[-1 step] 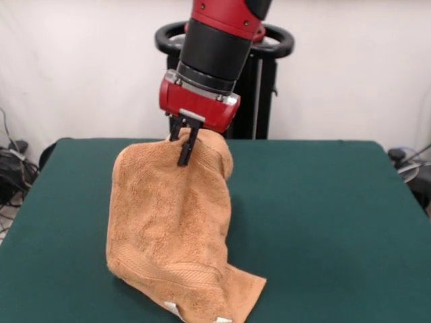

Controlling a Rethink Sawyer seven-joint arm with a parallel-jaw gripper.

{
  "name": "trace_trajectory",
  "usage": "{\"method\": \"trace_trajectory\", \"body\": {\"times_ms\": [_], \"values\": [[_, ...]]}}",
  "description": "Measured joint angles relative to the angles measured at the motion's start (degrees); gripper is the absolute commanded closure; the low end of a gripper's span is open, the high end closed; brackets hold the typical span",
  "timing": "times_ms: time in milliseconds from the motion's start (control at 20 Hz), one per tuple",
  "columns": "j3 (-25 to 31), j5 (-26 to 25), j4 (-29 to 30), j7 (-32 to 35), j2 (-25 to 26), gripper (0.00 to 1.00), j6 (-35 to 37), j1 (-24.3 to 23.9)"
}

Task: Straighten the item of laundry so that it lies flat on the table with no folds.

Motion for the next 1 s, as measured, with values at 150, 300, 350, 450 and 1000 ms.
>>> {"method": "trace_trajectory", "body": {"times_ms": [150, 300, 350, 450, 1000], "values": [[0.0, -0.2, 0.7, 0.0, -0.2, 1.00, -0.3, 0.2], [0.0, -0.2, 1.3, 0.0, -0.5, 1.00, -0.8, 0.2], [0.0, -0.2, 1.4, 0.0, -0.6, 1.00, -0.9, 0.2], [0.0, -0.2, 1.4, 0.0, -0.8, 1.00, -0.9, 0.2], [0.9, -0.1, 2.1, 0.0, -6.4, 1.00, 0.4, 1.2]]}}
